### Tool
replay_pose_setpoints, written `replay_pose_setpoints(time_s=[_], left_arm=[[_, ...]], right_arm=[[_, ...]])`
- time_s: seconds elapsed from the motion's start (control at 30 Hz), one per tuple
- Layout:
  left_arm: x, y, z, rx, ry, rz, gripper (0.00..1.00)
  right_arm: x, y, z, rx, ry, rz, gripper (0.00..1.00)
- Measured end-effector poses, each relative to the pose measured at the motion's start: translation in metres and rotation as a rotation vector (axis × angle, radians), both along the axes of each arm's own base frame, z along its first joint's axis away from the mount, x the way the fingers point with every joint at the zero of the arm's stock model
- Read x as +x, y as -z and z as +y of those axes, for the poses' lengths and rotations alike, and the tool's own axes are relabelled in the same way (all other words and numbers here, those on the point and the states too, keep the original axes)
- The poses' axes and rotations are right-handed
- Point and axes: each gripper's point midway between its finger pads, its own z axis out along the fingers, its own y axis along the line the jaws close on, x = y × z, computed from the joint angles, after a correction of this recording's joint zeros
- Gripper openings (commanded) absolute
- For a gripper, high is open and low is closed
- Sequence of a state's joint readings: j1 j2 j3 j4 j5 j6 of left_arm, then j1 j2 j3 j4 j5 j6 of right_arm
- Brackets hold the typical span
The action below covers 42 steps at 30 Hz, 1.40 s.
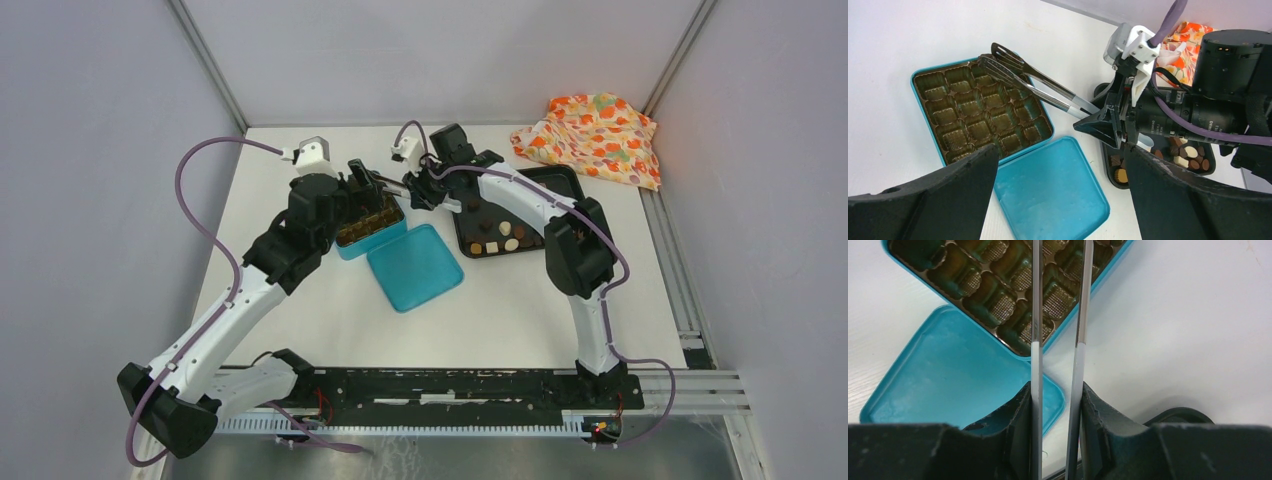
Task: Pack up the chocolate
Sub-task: Place the fake chocolate in the packing box.
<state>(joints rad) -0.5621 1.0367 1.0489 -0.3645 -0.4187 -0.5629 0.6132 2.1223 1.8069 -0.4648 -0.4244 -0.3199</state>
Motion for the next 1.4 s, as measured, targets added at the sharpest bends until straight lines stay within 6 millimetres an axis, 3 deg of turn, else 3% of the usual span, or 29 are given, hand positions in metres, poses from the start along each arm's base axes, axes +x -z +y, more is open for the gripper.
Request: replay_pose_setpoints(time_s=[0.5, 0.77, 1.4], left_arm=[[0.000, 0.000, 0.000, 0.000, 0.000, 0.000, 1.00], [0.000, 0.000, 0.000, 0.000, 0.000, -0.001, 1.00], [0.000, 0.000, 0.000, -0.001, 0.002, 0.000, 1.00]], right_arm=[[0.004, 0.025, 0.003, -0.053, 0.020, 0.012, 0.27], [0.003, 0.026, 0.003, -0.055, 0.019, 0.012, 0.37], [0.005, 0.023, 0.006, -0.054, 0.013, 0.002, 0.44]])
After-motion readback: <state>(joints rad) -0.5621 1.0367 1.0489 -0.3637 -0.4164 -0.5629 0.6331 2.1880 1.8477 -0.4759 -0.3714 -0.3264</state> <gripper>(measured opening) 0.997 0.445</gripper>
